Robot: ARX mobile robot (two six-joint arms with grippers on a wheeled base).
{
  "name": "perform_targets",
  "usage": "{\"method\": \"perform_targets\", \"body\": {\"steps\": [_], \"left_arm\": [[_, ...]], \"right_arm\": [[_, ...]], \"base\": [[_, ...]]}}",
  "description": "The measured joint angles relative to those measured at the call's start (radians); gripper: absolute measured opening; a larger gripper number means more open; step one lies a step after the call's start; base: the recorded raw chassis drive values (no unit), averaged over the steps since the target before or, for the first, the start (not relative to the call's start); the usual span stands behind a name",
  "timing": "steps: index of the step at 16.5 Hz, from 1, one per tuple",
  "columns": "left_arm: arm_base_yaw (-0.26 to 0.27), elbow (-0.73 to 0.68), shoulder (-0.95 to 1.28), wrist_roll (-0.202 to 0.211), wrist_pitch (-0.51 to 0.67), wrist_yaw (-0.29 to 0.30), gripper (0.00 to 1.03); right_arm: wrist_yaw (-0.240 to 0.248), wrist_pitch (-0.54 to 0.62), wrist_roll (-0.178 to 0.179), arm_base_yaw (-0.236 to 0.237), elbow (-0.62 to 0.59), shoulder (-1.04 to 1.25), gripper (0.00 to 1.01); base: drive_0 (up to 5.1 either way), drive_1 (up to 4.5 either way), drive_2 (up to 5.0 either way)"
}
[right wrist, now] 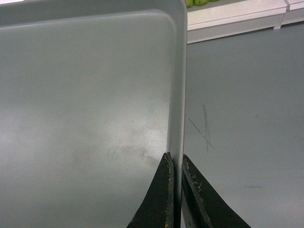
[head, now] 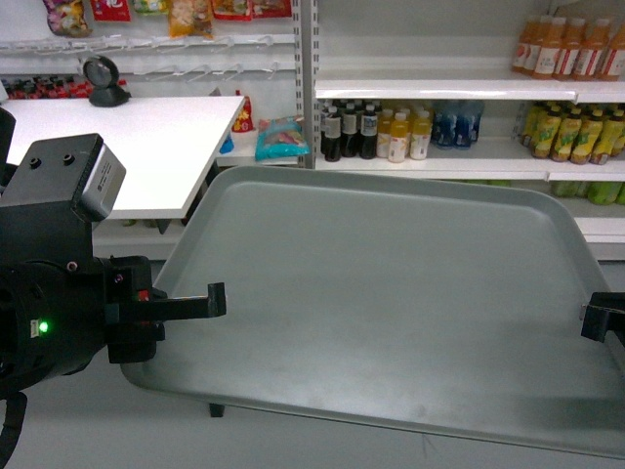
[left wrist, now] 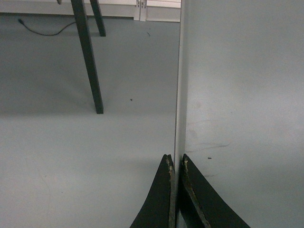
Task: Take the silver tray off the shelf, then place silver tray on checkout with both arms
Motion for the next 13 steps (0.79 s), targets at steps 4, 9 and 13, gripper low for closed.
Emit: {"method": "perform_targets", "body": {"steps": [4, 9, 13], "left_arm": [[0.0, 0.0, 0.0, 0.0, 0.006, 0.001, 0.02], [0.0, 0.0, 0.0, 0.0, 0.001, 0.001, 0.02], [0.0, 0.0, 0.0, 0.0, -0.002, 0.0, 0.02]], "right_arm": [[0.0, 0.002, 0.0, -0.001, 0.0, 0.0, 0.03], [0.0, -0.002, 0.0, 0.0, 0.0, 0.0, 0.03], [0.0, -0.004, 0.0, 0.0, -0.001, 0.0, 0.03]], "base": [[-5.0, 2.46, 2.5], [-5.0, 2.46, 2.5], [-5.0, 2.39, 2.4]]}}
